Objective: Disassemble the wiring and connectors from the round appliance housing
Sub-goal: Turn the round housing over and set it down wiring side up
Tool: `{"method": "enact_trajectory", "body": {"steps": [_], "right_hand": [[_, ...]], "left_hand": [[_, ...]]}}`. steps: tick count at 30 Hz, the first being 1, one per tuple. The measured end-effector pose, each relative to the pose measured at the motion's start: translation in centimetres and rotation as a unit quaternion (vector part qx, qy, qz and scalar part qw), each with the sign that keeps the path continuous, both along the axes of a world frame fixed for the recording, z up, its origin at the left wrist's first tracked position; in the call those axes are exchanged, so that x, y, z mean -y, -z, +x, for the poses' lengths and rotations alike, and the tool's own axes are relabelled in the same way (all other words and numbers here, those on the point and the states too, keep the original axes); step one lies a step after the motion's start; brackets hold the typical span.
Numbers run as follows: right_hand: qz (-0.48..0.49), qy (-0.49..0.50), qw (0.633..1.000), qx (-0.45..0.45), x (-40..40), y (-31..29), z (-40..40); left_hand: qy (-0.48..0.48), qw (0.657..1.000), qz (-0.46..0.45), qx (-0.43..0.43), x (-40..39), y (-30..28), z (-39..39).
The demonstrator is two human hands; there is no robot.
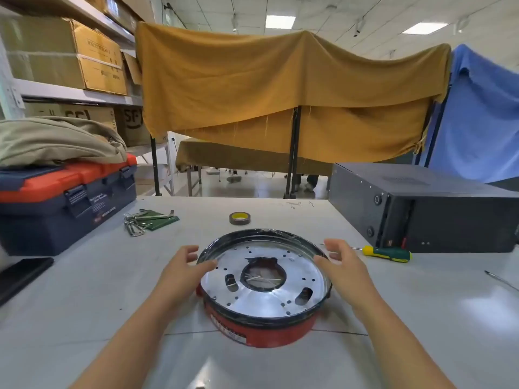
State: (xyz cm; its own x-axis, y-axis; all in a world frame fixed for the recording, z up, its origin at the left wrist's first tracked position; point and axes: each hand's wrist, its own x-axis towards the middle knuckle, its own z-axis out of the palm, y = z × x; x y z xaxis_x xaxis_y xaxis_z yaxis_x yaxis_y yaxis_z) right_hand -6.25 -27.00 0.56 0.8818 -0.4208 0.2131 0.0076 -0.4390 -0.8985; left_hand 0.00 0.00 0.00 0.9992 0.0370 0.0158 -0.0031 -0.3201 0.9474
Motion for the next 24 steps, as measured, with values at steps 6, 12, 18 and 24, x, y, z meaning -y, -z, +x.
{"method": "enact_trajectory", "body": {"steps": [6,12,18,24], "right_hand": [[0.268,-0.057,0.959,-0.076,0.2,1.8,0.5],[0.335,-0.096,0.937,-0.01,0.5,1.7,0.6],[0.396,-0.145,0.904,0.067,-0.3,1.2,0.5],[0.369,-0.263,0.889,0.058,-2.5,0.6,-0.7]], "left_hand": [[-0.001,0.995,-0.092,-0.033,0.8,1.1,0.4],[-0.036,0.982,-0.179,-0.043,1.2,1.4,0.3],[-0.042,0.953,-0.286,-0.089,1.8,1.2,0.0],[-0.009,0.938,-0.336,-0.082,2.9,2.4,-0.1]]}}
